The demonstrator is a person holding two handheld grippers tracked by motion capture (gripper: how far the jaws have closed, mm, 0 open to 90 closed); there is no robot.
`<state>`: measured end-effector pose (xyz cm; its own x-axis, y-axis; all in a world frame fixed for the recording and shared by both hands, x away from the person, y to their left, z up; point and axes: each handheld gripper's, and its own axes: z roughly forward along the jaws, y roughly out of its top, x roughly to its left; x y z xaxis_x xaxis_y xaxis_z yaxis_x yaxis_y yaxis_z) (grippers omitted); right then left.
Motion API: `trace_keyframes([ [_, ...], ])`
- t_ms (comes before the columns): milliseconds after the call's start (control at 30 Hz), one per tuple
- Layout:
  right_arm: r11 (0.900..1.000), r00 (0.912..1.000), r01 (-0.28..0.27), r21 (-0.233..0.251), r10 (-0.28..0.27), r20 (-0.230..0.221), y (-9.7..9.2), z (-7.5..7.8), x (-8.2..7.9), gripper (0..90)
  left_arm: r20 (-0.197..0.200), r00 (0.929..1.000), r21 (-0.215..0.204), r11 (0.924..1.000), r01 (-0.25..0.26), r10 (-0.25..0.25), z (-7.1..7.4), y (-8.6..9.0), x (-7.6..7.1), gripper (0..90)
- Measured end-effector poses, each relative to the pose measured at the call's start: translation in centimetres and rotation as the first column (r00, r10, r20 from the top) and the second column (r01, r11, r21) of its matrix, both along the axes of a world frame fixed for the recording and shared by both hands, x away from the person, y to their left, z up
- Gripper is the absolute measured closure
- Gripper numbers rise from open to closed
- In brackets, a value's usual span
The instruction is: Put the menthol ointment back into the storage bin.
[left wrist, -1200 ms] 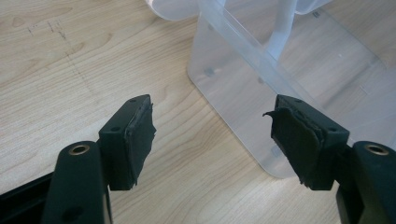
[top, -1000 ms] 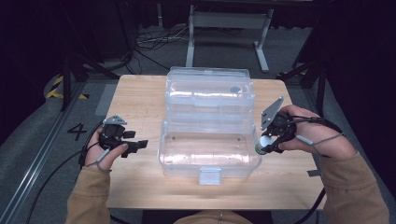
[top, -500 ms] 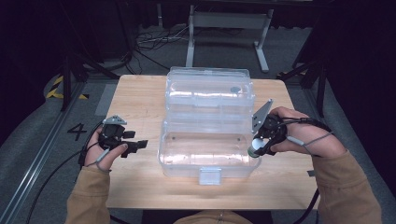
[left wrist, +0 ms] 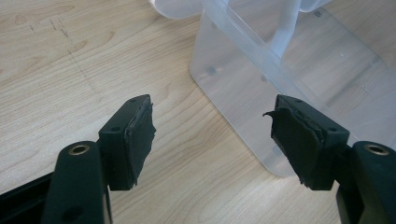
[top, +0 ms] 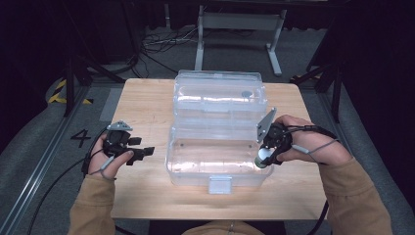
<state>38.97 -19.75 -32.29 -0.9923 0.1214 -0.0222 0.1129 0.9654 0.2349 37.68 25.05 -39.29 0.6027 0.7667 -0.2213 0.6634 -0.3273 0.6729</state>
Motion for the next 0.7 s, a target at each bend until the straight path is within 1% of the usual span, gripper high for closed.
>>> trace_keyframes([
  [67, 1.0000, 1.0000, 0.004, -0.002, -0.004, -0.007, 0.2, -0.3, 0.1, 50.3, 0.000, 1.0000, -0.001, 1.0000, 0.000, 0.000, 0.0, 0.0, 0.0, 30.6],
  [133, 0.9999, 0.9999, -0.008, -0.006, 0.008, -0.010, 0.3, -0.6, 0.2, 50.3, 0.001, 1.0000, 0.000, 1.0000, 0.000, 0.000, 0.0, 0.0, 0.0, 30.6],
  [167, 0.9999, 0.9998, 0.005, -0.011, -0.005, -0.017, 0.3, -0.7, 0.2, 50.3, 0.001, 1.0000, 0.001, 1.0000, 0.000, 0.000, 0.0, 0.1, 0.0, 30.6],
  [367, 0.9998, 0.9996, 0.003, -0.019, -0.004, -0.029, 0.5, -1.5, 0.5, 50.3, 0.000, 1.0000, 0.001, 1.0000, -0.002, 0.002, 0.0, 0.1, 0.0, 30.6],
  [400, 0.9999, 0.9997, -0.001, -0.015, 0.001, -0.024, 0.5, -1.7, 0.6, 50.3, 0.000, 1.0000, 0.001, 1.0000, -0.002, 0.002, 0.0, 0.1, 0.0, 30.6],
  [467, 0.9998, 0.9995, -0.004, -0.018, 0.004, -0.030, 0.6, -2.0, 0.7, 50.3, 0.000, 1.0000, 0.001, 1.0000, -0.003, 0.003, 0.0, 0.1, 0.0, 30.6],
  [533, 0.9998, 0.9995, 0.008, -0.018, -0.009, -0.032, 0.6, -2.2, 0.8, 50.3, 0.002, 1.0000, 0.003, 1.0000, -0.003, 0.003, 0.0, 0.1, 0.0, 30.6],
  [600, 0.9999, 0.9996, -0.001, -0.014, 0.000, -0.029, 0.7, -2.5, 0.9, 50.3, 0.001, 1.0000, 0.004, 1.0000, -0.003, 0.003, 0.0, 0.1, 0.0, 30.6],
  [633, 0.9998, 0.9994, 0.008, -0.017, -0.008, -0.034, 0.8, -2.7, 0.9, 50.3, 0.001, 1.0000, 0.004, 1.0000, -0.003, 0.003, -0.1, 0.1, 0.0, 30.6],
  [700, 0.9998, 0.9993, 0.008, -0.016, -0.009, -0.036, 0.9, -3.0, 1.0, 50.3, -0.001, 1.0000, 0.002, 1.0000, -0.004, 0.004, -0.1, 0.1, 0.0, 30.6],
])
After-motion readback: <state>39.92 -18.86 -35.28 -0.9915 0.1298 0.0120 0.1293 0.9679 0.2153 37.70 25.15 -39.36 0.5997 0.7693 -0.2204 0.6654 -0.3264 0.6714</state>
